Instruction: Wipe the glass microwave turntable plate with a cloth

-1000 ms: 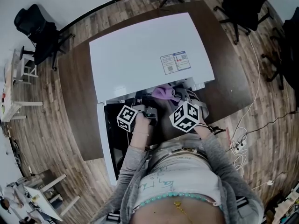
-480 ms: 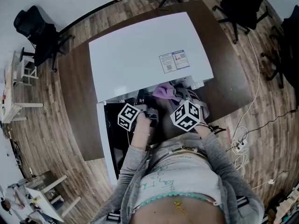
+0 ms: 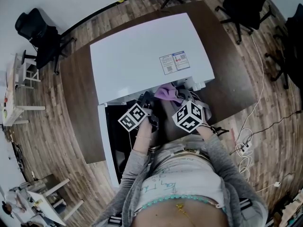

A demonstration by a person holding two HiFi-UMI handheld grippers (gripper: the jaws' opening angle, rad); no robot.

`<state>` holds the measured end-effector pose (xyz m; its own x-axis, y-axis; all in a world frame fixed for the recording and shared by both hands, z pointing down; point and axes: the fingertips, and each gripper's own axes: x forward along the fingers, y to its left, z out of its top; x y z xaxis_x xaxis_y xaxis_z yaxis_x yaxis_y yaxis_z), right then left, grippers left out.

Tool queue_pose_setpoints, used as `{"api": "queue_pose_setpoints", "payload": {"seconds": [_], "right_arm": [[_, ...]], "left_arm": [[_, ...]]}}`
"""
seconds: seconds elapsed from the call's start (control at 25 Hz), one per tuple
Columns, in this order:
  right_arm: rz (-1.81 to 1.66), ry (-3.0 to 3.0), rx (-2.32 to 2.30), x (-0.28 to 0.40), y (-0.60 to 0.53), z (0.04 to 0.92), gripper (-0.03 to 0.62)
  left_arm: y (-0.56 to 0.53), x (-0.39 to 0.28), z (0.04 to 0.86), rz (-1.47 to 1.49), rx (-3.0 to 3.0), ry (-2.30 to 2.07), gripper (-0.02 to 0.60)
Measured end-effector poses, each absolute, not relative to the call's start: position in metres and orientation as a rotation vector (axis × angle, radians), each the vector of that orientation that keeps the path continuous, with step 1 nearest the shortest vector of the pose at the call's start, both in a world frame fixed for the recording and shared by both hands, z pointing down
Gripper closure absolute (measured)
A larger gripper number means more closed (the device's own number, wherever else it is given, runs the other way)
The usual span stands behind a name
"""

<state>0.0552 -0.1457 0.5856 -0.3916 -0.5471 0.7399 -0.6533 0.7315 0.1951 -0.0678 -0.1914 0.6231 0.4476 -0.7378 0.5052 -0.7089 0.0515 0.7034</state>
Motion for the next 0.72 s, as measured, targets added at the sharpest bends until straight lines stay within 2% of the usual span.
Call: {"api": "queue_pose_setpoints", "payload": {"seconds": [0.44, 0.72], "right_arm": [[0.194, -2.125, 0.884, 0.051, -0.142, 0.584, 0.48], [0.187, -2.136, 0.881, 0.047, -0.143, 0.583, 0.48]], "left_arm": [[-0.173, -0.06, 0.638, 0.267, 1.716, -1.075, 0.374], [-0.167, -0.057, 0.641, 0.254, 1.731, -1.086, 0.37]]}}
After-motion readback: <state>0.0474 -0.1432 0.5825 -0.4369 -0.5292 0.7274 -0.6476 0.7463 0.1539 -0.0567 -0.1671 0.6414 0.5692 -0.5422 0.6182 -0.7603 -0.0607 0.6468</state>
